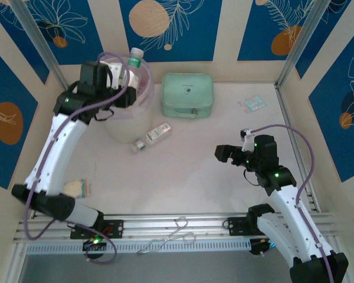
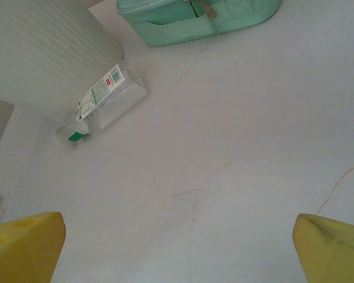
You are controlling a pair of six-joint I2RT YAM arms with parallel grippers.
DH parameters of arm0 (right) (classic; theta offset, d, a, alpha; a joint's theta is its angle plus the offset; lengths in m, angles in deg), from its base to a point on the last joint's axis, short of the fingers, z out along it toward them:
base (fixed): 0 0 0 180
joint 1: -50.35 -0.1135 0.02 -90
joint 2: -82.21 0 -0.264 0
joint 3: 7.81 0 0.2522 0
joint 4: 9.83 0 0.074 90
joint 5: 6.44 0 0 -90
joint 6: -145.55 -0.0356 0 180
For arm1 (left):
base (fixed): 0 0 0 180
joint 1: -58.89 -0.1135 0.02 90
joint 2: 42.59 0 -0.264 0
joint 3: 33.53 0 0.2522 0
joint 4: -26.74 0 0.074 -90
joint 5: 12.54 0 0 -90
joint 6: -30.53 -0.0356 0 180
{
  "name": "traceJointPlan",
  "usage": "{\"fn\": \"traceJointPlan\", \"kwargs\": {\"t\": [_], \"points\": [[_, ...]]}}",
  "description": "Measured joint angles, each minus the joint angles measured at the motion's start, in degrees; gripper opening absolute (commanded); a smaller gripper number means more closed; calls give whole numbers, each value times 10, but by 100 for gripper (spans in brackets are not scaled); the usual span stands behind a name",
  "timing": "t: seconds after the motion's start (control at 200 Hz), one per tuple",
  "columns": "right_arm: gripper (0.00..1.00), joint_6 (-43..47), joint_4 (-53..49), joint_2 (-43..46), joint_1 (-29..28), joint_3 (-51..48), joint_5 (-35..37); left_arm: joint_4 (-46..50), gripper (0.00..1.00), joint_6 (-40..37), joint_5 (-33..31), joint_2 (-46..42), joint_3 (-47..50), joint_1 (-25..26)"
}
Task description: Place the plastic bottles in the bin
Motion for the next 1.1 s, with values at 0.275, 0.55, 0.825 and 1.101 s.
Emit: {"fn": "traceJointPlan", "kwargs": {"t": [0.275,0.55,0.825,1.101], "points": [[99,15,-17,18,9,0,4,15,21,-9,3,125,-103,-29],[99,15,-11,-9,10,0,2,47,85,-45,3,143,-106,-29],[99,15,-3,-19,10,0,2,77,78,-70,3,179,-260,-29],[99,14,0,-19,10,0,-1,70,52,-80,7,267,-336,-29]]}}
